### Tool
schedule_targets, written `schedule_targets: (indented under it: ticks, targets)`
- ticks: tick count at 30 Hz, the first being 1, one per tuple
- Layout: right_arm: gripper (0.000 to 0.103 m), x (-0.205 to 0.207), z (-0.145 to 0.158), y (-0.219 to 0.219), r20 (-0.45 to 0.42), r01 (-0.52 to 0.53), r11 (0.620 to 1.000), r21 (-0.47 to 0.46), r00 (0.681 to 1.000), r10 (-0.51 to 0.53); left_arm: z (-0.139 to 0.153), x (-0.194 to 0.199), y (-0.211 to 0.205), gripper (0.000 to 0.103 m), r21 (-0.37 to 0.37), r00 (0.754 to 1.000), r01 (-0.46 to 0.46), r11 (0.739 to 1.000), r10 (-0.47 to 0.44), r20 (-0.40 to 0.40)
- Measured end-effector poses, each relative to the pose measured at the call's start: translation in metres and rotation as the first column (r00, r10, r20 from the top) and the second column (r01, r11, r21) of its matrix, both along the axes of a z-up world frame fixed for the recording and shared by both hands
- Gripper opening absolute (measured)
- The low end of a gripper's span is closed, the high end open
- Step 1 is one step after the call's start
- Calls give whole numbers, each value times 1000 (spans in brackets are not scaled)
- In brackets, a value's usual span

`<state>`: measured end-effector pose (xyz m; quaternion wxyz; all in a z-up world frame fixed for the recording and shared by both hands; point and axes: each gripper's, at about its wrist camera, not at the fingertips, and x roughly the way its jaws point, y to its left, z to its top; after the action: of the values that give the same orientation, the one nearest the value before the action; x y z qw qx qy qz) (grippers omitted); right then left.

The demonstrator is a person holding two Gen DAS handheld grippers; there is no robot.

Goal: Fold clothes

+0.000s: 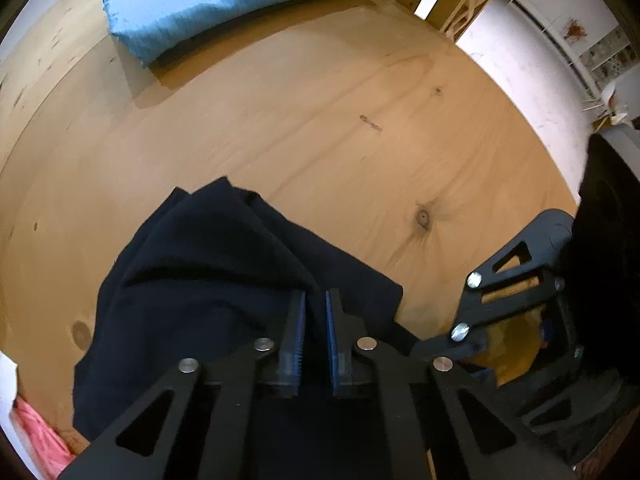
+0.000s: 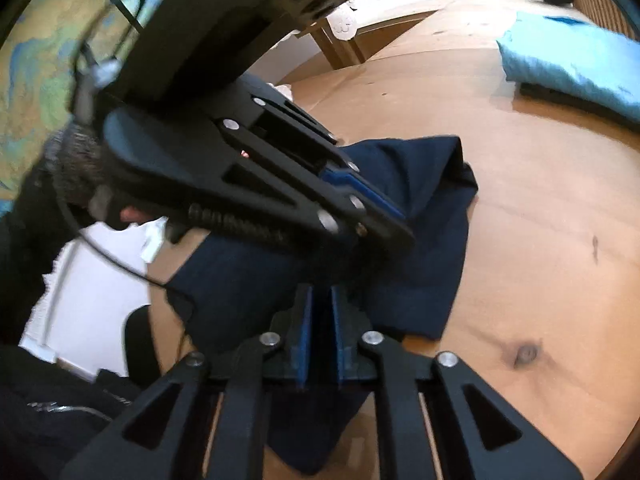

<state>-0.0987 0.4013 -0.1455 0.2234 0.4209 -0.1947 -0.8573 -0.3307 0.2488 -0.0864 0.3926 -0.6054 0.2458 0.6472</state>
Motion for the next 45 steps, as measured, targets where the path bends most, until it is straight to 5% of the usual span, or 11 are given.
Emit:
schedule_targets:
  ticks: [2, 6, 11, 22, 24, 29, 37, 39, 41, 45]
  targets:
    - [29, 10, 2, 13, -6, 22, 1000, 0, 1000, -22, 4, -2, -10, 9, 15, 1000, -13, 1000, 13, 1]
    - [29, 13, 3, 24, 5, 71, 985, 160, 997, -73, 19, -6, -27, 9, 47, 999, -40, 998, 41, -6]
    - [29, -11, -2, -7, 7, -53, 969, 240, 999, 53, 34, -2, -37, 9, 64, 999, -25, 998, 27, -22]
    - [31, -22, -21, 4, 117, -100, 987, 125, 989, 85, 25, 2, -40, 9, 76, 999, -20, 997, 18, 29]
    - [31, -18, -23, 2, 123, -105, 990, 93, 988, 93, 20, 3, -33, 11, 84, 998, -33, 996, 29, 58]
    - [31, -12, -25, -5, 105, -111, 992, 58, 989, 105, 10, 6, -10, 40, 57, 995, -20, 998, 14, 103]
    - [31, -14, -34, -15, 90, -116, 988, 105, 990, 106, -14, 5, 7, 43, -78, 996, -27, 997, 33, 82]
    - [27, -13, -33, -16, 70, -116, 988, 103, 992, 109, -13, 4, 8, 44, -67, 994, -42, 997, 49, 99]
    - [9, -13, -32, -18, 52, -112, 987, 111, 993, 107, -15, 4, 11, 47, -76, 992, -50, 996, 58, 109]
    - [7, -13, -26, -19, 7, -106, 990, 94, 994, 106, -20, 7, 18, 48, -111, 991, -54, 992, 67, 116]
